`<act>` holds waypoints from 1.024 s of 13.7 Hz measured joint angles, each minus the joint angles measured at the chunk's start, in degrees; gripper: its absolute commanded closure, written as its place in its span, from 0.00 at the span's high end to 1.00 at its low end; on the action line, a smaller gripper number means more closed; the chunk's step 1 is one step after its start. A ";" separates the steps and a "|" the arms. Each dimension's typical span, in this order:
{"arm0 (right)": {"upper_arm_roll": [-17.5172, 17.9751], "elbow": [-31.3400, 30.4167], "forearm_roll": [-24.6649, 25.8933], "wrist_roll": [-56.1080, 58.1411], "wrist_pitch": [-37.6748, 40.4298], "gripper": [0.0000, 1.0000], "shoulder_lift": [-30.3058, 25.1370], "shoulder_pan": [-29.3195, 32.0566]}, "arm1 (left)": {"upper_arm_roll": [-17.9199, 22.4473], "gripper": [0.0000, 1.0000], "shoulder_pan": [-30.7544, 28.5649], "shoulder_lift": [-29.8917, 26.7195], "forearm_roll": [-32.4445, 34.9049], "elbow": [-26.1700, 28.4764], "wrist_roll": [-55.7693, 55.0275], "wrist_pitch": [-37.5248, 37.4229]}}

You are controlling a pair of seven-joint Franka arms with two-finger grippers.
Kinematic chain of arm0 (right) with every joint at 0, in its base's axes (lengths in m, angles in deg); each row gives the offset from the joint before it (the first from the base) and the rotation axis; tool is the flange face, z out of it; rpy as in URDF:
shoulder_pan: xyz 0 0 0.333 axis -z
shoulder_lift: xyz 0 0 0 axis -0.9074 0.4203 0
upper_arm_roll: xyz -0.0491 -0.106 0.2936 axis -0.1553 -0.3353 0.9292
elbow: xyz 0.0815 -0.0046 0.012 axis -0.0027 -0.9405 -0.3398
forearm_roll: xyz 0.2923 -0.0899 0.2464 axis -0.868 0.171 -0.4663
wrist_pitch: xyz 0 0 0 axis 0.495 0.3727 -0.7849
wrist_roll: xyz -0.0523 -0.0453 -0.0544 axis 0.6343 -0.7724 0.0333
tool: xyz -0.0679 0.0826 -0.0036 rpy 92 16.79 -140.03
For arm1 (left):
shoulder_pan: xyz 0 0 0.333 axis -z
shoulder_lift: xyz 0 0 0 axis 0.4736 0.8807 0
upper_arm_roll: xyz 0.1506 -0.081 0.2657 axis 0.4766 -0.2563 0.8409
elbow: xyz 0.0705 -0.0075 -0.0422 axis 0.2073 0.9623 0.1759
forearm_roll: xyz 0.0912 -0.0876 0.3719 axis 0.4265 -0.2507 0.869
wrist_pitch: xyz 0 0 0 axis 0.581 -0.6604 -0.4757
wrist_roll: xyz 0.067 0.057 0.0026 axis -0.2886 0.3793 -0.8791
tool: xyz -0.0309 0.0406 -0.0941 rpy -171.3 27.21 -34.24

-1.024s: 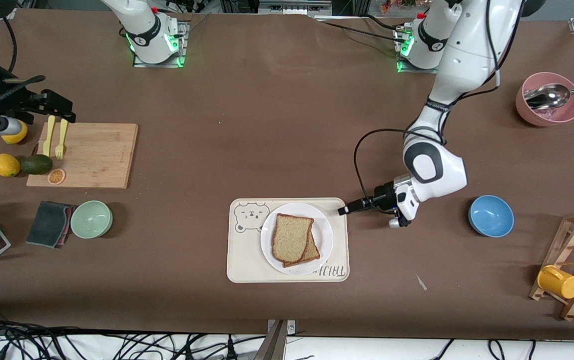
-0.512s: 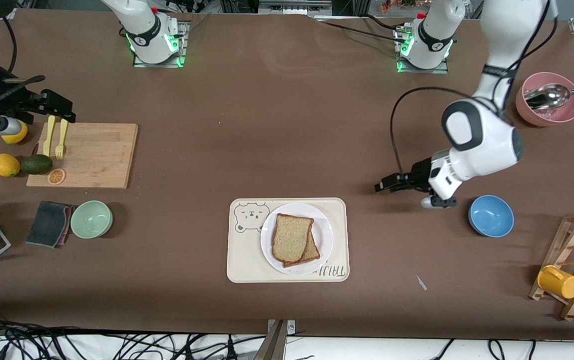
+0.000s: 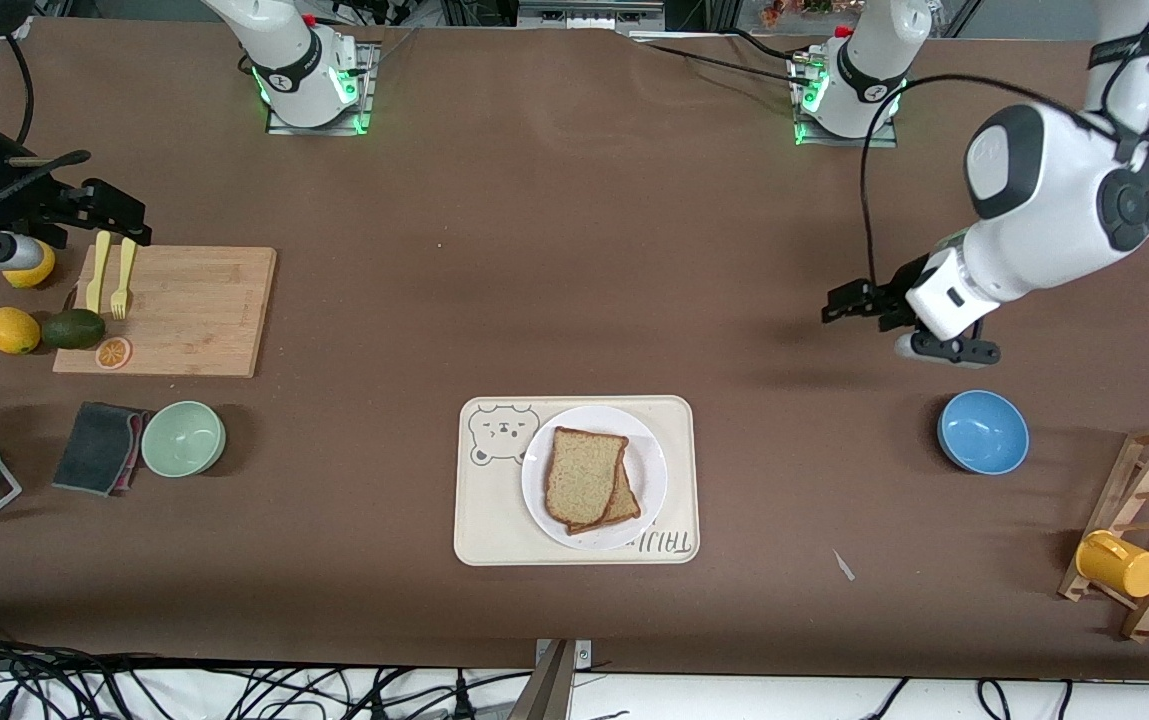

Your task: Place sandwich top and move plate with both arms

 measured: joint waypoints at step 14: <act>0.13 0.34 0.00 0.09 -0.01 1.00 0.00 -0.01 | -1.94 1.00 -4.96 -8.41 15.33 -18.65 -5.09 -30.96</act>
